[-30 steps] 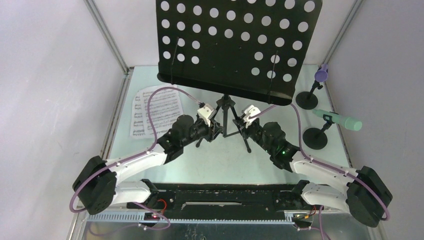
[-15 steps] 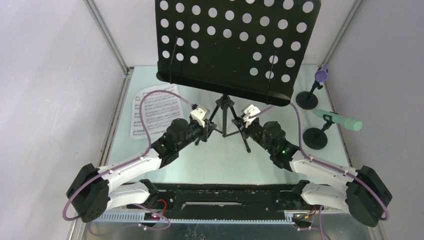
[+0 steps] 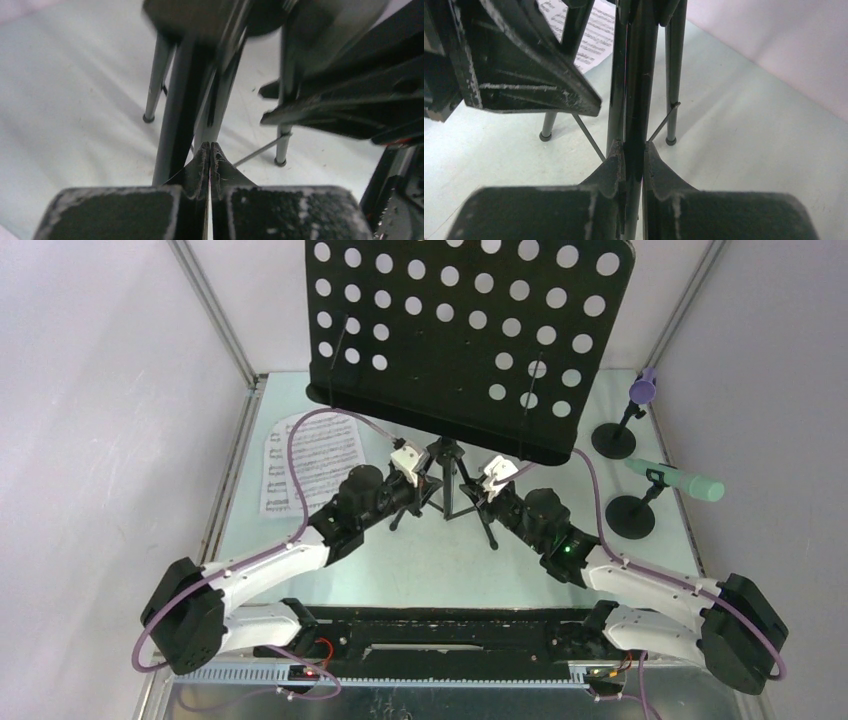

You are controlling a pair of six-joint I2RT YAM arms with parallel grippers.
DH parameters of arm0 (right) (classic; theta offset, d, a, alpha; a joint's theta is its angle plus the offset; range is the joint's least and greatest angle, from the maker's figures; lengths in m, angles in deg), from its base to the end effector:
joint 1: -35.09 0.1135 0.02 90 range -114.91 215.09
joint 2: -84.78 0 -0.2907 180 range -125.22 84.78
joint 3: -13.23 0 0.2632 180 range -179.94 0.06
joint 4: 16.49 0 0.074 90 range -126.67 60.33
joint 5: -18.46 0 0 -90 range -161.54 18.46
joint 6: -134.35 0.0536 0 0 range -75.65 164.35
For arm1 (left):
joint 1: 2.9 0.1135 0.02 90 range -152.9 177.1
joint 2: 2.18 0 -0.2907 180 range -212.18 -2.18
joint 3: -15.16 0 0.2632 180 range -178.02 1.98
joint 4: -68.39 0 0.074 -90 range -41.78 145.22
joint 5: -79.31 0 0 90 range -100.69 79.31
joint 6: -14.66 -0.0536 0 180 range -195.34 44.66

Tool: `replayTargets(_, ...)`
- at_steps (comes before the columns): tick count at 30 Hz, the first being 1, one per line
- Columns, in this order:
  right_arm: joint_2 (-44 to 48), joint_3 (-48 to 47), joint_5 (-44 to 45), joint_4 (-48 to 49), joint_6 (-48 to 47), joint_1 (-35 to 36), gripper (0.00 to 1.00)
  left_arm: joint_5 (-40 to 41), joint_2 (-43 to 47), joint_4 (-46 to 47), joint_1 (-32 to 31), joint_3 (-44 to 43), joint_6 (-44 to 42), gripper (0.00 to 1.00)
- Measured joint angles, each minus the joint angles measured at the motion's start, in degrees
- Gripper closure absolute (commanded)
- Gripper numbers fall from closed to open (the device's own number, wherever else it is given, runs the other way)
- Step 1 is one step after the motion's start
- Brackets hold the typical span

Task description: Pack up the instrument practice props

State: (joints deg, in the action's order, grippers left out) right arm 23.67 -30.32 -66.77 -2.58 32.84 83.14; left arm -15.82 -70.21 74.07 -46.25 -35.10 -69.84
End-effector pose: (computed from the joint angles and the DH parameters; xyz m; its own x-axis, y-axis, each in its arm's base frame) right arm 0.1755 0.1886 0.2805 0.0951 -0.1916 -0.9768 -0.6804 0.7038 -0.2043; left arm 0.2050 -0.2001 0.2761 -0.2232 0.0794 -0.9715 0.7292 0.6750 -0.1124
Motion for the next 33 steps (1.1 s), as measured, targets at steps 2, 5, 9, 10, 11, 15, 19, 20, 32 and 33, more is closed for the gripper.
replayTargets(2, 0.48, 0.00, 0.59, 0.02, -0.31, 1.14, 1.00, -1.20, 0.98, 0.11, -0.15, -1.29, 0.00, 1.00)
replayTargets(5, 0.92, 0.00, 1.20, 0.39, -0.96, 2.54, 1.00, -2.23, 2.84, 0.24, -0.31, -2.08, 0.00, 1.00)
replayTargets(9, 1.20, 0.33, 1.68, 1.18, -2.12, 3.17, 1.00, -3.10, 4.55, 0.22, -0.42, -2.16, 0.00, 1.00)
replayTargets(10, 1.22, 0.59, 1.84, 1.60, -2.36, 3.34, 1.00, -3.23, 4.76, 0.11, -0.44, -2.16, -0.04, 0.96)
replayTargets(11, 1.25, 0.85, 2.10, 2.03, -2.54, 3.43, 1.00, -3.26, 4.98, -0.04, -0.55, -2.16, -0.07, 0.89)
replayTargets(15, 1.79, 2.29, 3.69, 3.28, -2.69, 3.74, 1.00, -3.08, 5.86, -0.35, -0.76, -1.95, -0.33, 0.65)
replayTargets(19, 2.38, 3.50, 5.60, 3.63, -2.01, 3.61, 1.00, -2.08, 8.04, 0.09, -1.18, 1.27, -0.48, 0.50)
replayTargets(20, 2.47, 3.65, 5.88, 3.56, -1.77, 3.45, 1.00, -1.68, 8.72, 0.09, -1.18, 2.38, -0.42, 0.48)
replayTargets(32, 2.64, 3.78, 5.22, 3.54, -1.18, 2.69, 1.00, 6.51, 13.75, 3.39, 0.46, 9.38, -4.11, 0.46)
replayTargets(33, 2.67, 3.78, 5.14, 3.52, -1.18, 2.69, 1.00, 5.90, 13.27, 4.42, 1.20, 9.38, -4.92, 0.45)
